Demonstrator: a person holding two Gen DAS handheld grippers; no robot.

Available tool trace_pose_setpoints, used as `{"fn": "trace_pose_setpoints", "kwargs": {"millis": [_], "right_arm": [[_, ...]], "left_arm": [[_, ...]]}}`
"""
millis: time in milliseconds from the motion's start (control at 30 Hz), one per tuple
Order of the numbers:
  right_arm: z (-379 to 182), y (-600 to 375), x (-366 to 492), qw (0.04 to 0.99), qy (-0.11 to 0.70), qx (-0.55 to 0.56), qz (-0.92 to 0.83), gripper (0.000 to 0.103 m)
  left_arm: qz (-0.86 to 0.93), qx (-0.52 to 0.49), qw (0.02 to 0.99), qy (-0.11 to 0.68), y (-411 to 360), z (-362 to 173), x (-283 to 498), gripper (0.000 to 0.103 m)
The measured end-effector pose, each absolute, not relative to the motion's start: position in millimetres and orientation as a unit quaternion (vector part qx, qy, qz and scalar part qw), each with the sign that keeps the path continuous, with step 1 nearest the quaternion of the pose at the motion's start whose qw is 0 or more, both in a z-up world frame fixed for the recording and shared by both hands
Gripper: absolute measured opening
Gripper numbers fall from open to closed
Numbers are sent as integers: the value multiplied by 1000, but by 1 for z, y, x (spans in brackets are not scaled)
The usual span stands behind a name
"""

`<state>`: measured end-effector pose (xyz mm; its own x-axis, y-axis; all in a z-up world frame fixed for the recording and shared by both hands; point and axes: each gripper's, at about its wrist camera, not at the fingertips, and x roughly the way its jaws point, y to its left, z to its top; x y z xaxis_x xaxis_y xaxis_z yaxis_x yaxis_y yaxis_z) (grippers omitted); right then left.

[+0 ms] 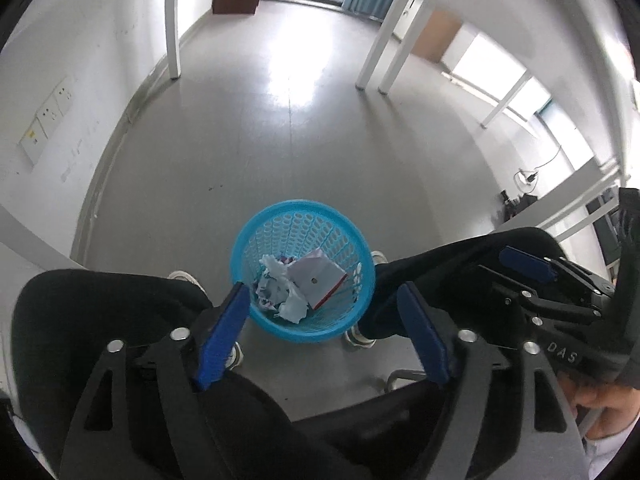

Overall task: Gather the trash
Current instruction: 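Raise both tools up to the blue bag and white paper on the table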

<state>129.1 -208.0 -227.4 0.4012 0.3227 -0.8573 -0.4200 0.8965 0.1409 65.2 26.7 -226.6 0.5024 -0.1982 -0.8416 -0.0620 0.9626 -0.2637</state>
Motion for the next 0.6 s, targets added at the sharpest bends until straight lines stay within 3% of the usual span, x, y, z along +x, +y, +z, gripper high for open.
{"fn": "trace_pose_setpoints", "kwargs": {"millis": [67, 267, 600], "right_arm": [[-218, -214, 121, 840, 492, -44, 224, 59], [-191, -229, 89, 854, 461, -50, 236, 68], [-108, -259, 58, 890, 372, -23, 262, 92]], "left_arm": [[-35, -114, 871, 477, 24, -214, 53, 87], [-40, -72, 902, 423, 11, -176, 24, 96], [-53, -47, 940, 333, 7, -109, -10, 97]]}}
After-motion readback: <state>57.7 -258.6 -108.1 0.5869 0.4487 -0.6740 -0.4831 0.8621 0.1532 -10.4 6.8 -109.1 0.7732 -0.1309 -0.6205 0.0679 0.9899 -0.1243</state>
